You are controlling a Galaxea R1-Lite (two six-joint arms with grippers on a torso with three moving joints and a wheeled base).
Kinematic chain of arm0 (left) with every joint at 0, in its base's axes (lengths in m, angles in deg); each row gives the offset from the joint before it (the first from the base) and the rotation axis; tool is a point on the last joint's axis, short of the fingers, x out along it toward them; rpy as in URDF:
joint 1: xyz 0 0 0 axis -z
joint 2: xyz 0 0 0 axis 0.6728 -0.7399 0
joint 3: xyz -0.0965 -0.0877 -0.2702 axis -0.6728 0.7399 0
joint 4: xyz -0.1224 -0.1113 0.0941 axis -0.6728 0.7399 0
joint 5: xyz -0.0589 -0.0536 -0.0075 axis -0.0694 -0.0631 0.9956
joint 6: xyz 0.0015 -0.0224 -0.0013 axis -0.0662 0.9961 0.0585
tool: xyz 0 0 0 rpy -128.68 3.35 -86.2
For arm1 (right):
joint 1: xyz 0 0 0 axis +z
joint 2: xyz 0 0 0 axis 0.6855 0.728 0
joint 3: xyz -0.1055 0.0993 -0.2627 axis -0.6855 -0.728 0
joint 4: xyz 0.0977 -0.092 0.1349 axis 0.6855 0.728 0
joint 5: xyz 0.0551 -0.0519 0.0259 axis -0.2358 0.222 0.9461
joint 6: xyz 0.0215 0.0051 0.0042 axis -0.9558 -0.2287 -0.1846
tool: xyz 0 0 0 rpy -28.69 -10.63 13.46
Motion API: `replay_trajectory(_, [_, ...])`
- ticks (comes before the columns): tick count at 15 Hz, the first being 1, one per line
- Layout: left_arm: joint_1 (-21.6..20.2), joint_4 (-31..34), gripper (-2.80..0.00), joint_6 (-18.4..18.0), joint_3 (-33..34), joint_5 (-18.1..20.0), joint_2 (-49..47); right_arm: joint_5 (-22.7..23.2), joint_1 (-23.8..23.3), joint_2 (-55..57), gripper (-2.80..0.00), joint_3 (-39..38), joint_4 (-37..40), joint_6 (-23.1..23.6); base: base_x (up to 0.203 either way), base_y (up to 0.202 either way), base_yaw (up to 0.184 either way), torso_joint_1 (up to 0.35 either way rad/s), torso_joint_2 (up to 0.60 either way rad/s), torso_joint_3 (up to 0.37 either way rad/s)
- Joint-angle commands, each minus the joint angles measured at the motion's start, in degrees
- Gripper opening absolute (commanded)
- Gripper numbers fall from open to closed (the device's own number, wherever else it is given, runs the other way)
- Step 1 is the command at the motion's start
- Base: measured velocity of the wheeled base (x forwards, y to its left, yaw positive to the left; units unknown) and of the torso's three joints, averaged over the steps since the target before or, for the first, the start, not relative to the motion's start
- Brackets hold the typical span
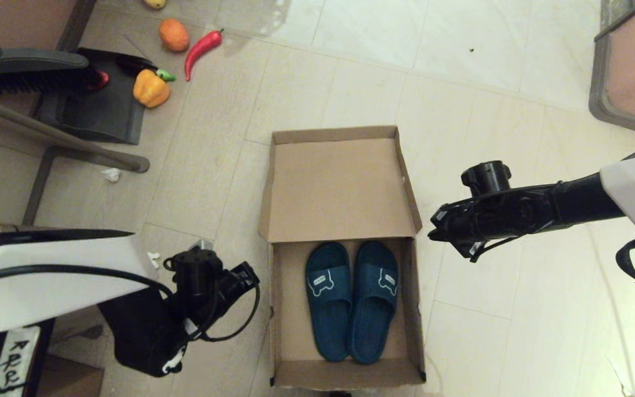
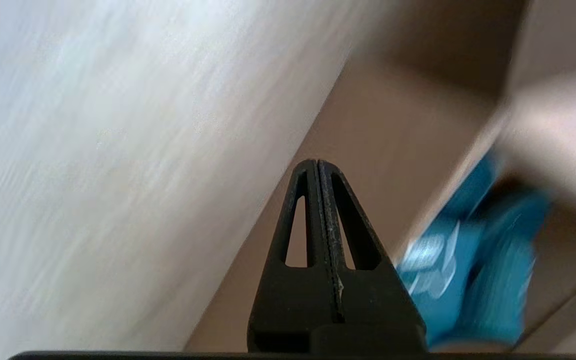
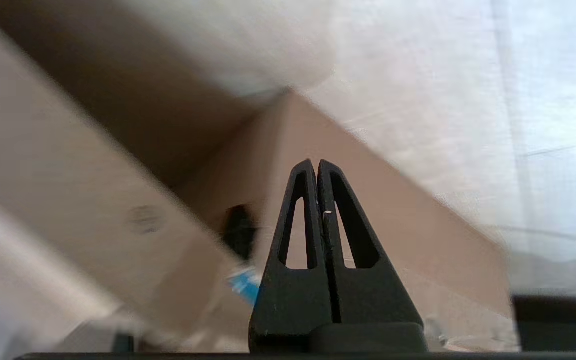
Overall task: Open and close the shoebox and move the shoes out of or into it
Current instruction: Close the shoe box
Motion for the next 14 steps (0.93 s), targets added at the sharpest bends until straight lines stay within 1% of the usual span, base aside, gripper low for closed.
replay_trajectory(1, [-1.29, 2.34, -2.8, 0.2, -6.31, 0.8, 0.21, 5.18, -1.47, -0.48, -2.8, 1.23, 0.1, 0.06, 0.0, 0.0, 0.0, 0.0, 0.0, 0.0])
replay_trajectory(2, [-1.99, 5.64, -2.8, 0.29, -11.29, 1.81, -0.13, 9.66, -2.65, -0.21, -2.8, 2.87, 0.29, 0.31, 0.0, 0.0, 0.0, 0.0, 0.0, 0.0])
replay_trajectory(3, [-2.69, 9.28, -2.8, 0.52, -16.56, 2.99, -0.71, 11.59, -3.28, 0.97, -2.8, 5.27, 0.47, 0.39, 0.0, 0.0, 0.0, 0.0, 0.0, 0.0])
replay_trajectory(4, [-3.43, 12.99, -2.8, 0.81, -22.66, 4.08, -1.73, 12.25, -3.51, 2.64, -2.8, 8.25, 0.73, 0.34, 0.0, 0.0, 0.0, 0.0, 0.0, 0.0])
replay_trajectory(6, [-4.54, 19.11, -2.8, 1.2, -34.45, 5.4, -4.88, 12.62, -3.41, 6.61, -2.8, 14.45, 1.39, 0.14, 0.0, 0.0, 0.0, 0.0, 0.0, 0.0])
replay_trajectory(9, [-5.06, 26.37, -2.8, 1.44, -49.25, 6.26, -10.9, 12.59, -3.15, 12.52, -2.8, 23.44, 3.17, -0.07, 0.0, 0.0, 0.0, 0.0, 0.0, 0.0])
replay_trajectory(10, [-4.99, 28.66, -2.8, 1.5, -52.96, 6.43, -12.43, 12.56, -3.15, 14.03, -2.8, 24.97, 3.38, 0.16, 0.0, 0.0, 0.0, 0.0, 0.0, 0.0])
replay_trajectory(12, [-4.79, 32.8, -2.8, 1.55, -60.15, 6.81, -15.52, 12.61, -3.1, 15.37, -2.8, 25.13, 0.76, -0.11, 0.0, 0.0, 0.0, 0.0, 0.0, 0.0])
replay_trajectory(14, [-4.49, 36.61, -2.8, 1.57, -67.23, 7.01, -18.24, 12.72, -2.89, 15.24, -2.8, 25.14, -1.4, -1.67, 0.0, 0.0, 0.0, 0.0, 0.0, 0.0])
